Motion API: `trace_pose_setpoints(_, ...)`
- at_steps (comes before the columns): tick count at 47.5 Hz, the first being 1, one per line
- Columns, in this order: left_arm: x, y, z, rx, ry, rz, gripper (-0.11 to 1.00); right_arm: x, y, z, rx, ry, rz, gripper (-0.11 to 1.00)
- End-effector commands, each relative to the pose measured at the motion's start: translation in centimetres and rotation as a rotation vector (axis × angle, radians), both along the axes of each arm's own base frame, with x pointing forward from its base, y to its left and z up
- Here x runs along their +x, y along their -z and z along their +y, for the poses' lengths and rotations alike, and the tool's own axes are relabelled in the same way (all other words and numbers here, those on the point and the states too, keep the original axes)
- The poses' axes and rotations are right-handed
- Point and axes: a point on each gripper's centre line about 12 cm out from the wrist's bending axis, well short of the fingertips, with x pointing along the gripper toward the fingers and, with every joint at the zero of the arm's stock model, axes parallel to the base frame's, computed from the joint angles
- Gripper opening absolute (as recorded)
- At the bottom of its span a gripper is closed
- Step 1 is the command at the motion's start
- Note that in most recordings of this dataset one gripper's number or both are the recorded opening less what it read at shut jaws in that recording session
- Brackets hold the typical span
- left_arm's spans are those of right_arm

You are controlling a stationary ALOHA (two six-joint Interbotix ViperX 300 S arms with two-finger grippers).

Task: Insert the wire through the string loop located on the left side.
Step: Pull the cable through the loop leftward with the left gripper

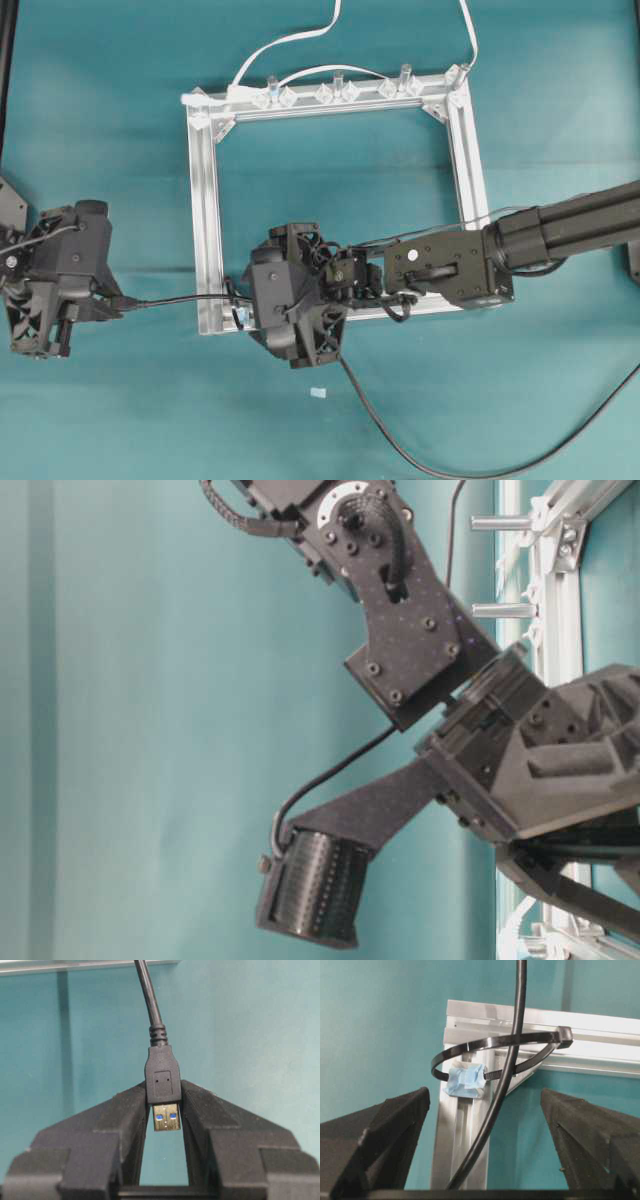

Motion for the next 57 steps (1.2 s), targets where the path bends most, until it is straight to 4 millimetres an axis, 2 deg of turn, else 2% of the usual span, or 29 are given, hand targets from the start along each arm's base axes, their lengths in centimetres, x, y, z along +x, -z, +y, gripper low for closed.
trace_pose_setpoints(1,0.19,-0.23,-0.18,-0.008,-0.002,-0.007,0.2,0.29,-1.56,0.03,0.004,0.0,-0.038,0.94)
trace_pose_setpoints(21,-0.19,0.27,-0.06,-0.037,-0.06,0.029,0.21,0.31,-1.56,-0.12,0.005,0.004,-0.038,0.94)
trace_pose_setpoints(23,-0.19,0.27,-0.05,-0.035,-0.059,0.028,0.27,0.31,-1.56,-0.12,0.005,0.004,-0.038,0.94)
trace_pose_setpoints(28,-0.24,0.34,-0.02,-0.029,-0.055,0.034,0.6,0.3,-1.55,-0.12,0.005,0.004,-0.036,0.94)
trace_pose_setpoints(30,-0.35,0.4,0.01,-0.025,-0.052,0.041,0.69,0.3,-1.55,-0.12,0.005,0.004,-0.036,0.94)
trace_pose_setpoints(57,-0.47,0.49,0.11,-0.005,-0.036,0.048,0.67,0.22,-1.44,-0.13,0.004,0.004,-0.033,0.94)
